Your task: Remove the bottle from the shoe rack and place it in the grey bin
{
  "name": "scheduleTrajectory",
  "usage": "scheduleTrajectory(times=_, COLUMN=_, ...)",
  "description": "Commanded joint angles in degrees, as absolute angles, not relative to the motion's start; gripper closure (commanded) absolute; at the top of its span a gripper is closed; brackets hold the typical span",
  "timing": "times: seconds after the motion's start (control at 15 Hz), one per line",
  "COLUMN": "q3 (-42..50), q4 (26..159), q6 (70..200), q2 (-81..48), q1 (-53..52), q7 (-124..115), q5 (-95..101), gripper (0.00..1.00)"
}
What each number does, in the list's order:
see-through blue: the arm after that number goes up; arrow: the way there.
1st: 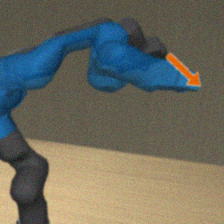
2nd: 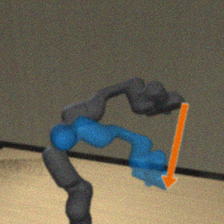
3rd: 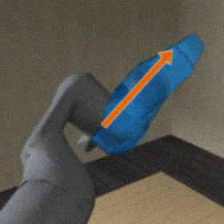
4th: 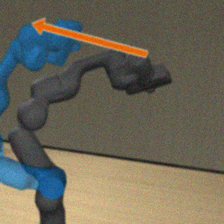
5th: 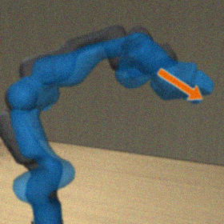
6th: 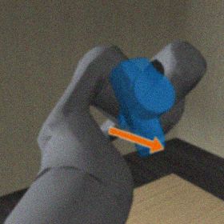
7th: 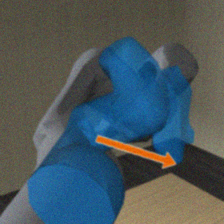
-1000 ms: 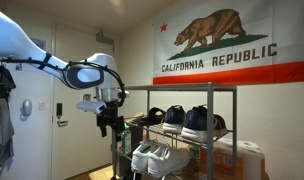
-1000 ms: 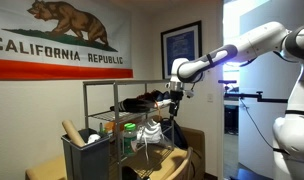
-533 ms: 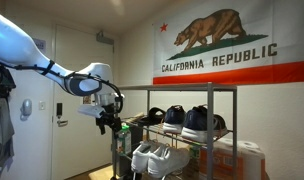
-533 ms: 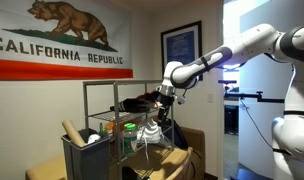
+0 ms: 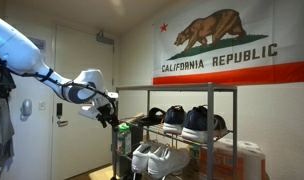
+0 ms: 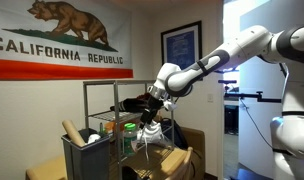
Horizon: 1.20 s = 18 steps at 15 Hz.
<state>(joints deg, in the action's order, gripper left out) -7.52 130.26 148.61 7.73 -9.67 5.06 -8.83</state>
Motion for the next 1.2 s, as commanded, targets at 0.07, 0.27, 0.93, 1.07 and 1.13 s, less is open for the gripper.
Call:
scheduleTrajectory(times=0.07, q3=-9.7, q4=130.4, q6=156.1, q2=4.5, q1=-10.5, q7=0.7, q5=-7.5, gripper=0.00)
scheduleTrajectory(times=0.27, q3=-10.4, q4=131.2, q6=160.7, q2=3.7, q1=-10.0, q7=-3.2, q5=-3.7, gripper=0.00)
scheduleTrajectory(times=0.93, q3=-10.1, q4=133.0, q6=168.9, q2=4.1, q1=-6.5, q7=-28.8, q5=25.0, gripper=0.00)
scheduleTrajectory(times=1.07, q3=-10.1, q4=132.7, q6=170.0, q2=3.9, q1=-5.6, q7=-34.9, q5=31.7, gripper=0.00)
scheduleTrajectory(times=1.13, q3=-10.1, q4=132.4, q6=170.4, q2=3.8, q1=-5.2, q7=-37.9, q5=34.8, gripper=0.00)
